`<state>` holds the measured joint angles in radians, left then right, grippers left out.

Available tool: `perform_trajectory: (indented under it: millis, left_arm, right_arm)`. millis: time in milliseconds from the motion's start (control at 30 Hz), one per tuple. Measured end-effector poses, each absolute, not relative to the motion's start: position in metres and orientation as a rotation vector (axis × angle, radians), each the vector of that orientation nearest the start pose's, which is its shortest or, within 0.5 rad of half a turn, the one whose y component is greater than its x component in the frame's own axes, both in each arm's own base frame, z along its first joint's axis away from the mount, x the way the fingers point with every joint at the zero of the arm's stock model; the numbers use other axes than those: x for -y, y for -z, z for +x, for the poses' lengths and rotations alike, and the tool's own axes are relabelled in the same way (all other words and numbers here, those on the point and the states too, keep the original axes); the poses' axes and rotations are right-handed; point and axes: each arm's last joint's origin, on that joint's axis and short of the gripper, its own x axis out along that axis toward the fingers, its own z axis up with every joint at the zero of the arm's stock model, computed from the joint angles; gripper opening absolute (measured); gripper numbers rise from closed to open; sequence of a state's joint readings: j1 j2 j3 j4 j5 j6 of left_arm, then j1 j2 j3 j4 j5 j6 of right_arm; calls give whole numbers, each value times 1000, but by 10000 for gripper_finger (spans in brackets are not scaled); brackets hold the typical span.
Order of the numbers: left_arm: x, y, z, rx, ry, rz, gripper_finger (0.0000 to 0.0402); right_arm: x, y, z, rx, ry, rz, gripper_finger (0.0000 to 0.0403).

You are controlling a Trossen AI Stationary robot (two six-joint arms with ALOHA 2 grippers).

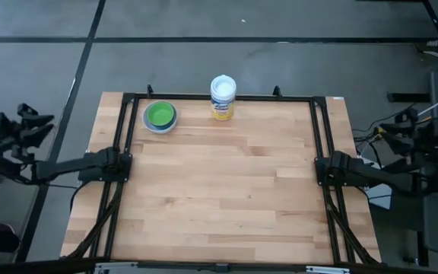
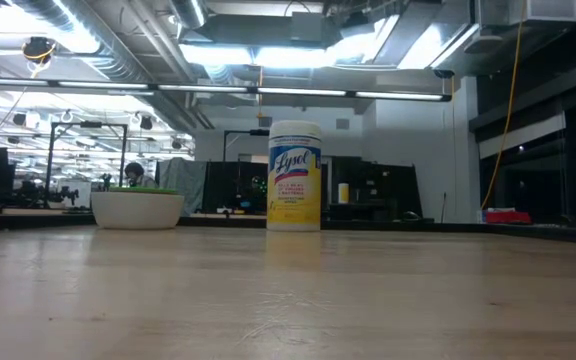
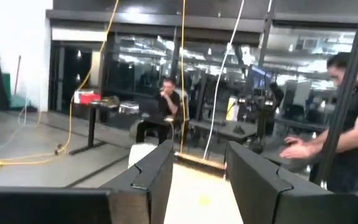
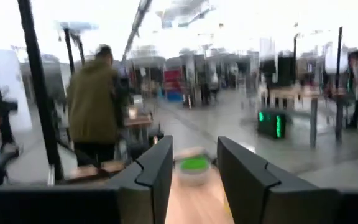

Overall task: Nest bowls inside each other
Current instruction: Return to Home Position

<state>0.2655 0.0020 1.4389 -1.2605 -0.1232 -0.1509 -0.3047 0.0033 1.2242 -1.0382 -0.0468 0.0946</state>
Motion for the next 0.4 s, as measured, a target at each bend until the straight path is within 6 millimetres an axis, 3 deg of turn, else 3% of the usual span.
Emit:
perform_trajectory:
  millis: [400]
  left_arm:
    - [22, -367, -170, 140, -396, -137, 147]
  right_arm:
    - [-58, -367, -167, 154, 399, 102, 150]
